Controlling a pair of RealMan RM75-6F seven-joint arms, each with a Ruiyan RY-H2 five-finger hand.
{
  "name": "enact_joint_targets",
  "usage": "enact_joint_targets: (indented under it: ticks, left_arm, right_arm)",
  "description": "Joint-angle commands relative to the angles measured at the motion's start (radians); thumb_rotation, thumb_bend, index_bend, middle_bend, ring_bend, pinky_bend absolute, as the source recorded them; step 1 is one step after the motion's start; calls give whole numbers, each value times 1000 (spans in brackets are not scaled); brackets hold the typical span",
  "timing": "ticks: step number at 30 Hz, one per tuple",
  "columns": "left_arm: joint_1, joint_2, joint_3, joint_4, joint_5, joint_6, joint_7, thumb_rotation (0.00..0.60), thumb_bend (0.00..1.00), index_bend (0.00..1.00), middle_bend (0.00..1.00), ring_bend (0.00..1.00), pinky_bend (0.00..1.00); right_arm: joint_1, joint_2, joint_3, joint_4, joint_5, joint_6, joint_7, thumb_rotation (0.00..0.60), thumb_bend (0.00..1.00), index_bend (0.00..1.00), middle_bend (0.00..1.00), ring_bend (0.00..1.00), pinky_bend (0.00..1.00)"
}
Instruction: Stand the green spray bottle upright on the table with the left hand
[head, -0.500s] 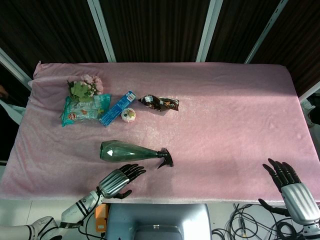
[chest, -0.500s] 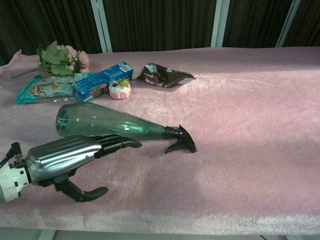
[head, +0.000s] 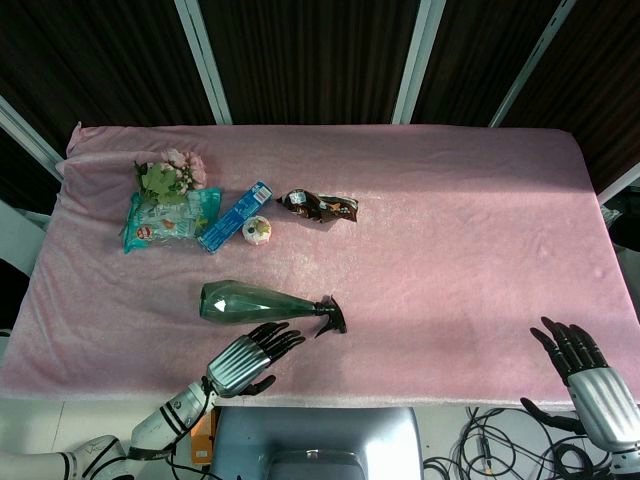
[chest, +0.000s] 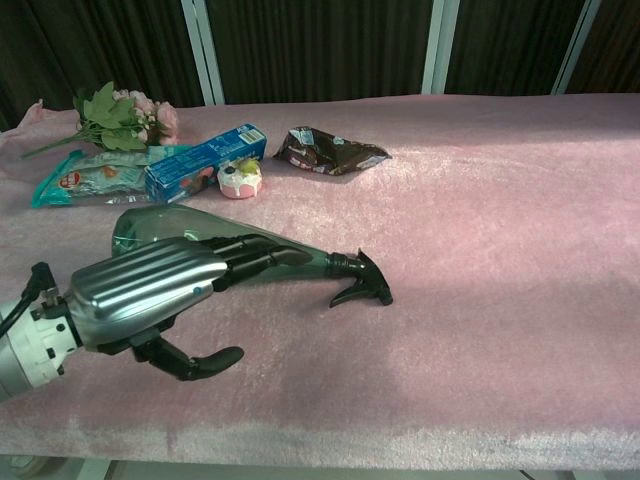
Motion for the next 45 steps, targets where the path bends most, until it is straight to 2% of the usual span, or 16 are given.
enact_joint_targets:
  ticks: [1, 5, 8, 11, 16, 23, 29, 39, 45]
  left_arm:
    - [-12, -67, -106, -41, -62, 3, 308, 600, 400, 0, 97, 46, 129]
    - [-35, -142, -192, -8, -183, -33, 607, 600, 394, 0, 97, 23, 66]
    - [-48, -190, -225, 11, -254, -33, 778, 600, 391, 2, 112, 8, 32]
    - [-57, -237, -233, 23, -286, -7, 903, 600, 382, 19, 126, 1, 8]
    - [-73, -303, -224, 68, -301, 22, 1039, 600, 378, 64, 167, 0, 0]
    - [-75, -374, -239, 122, -450, 35, 1232, 600, 375, 77, 176, 0, 0]
    - [-83, -416, -242, 187, -507, 59, 1283, 600, 376, 107, 178, 0, 0]
    - [-105, -440, -242, 218, -598, 56, 1330, 600, 377, 153, 197, 3, 0]
    - [-123, -444, -241, 257, -598, 54, 1302, 600, 378, 371, 311, 58, 0]
  right_arm:
    - [-1, 4, -1, 4, -2, 3, 13, 600, 335, 0, 0, 0, 0]
    - [4, 12, -1, 5, -4, 0, 35, 600, 335, 0, 0, 0, 0]
    - [7, 19, -3, 7, -6, -1, 54, 600, 335, 0, 0, 0, 0]
    - [8, 26, -5, 9, -12, 3, 71, 600, 335, 0, 0, 0, 0]
    - [5, 35, -13, 13, -30, 18, 91, 600, 335, 0, 0, 0, 0]
    - [-2, 42, -19, 24, -47, 41, 116, 600, 335, 0, 0, 0, 0]
    - [-8, 44, -20, 35, -51, 55, 132, 600, 335, 0, 0, 0, 0]
    - [-11, 44, -21, 42, -54, 62, 139, 600, 335, 0, 0, 0, 0]
    - [-13, 46, -20, 45, -53, 70, 148, 600, 335, 0, 0, 0, 0]
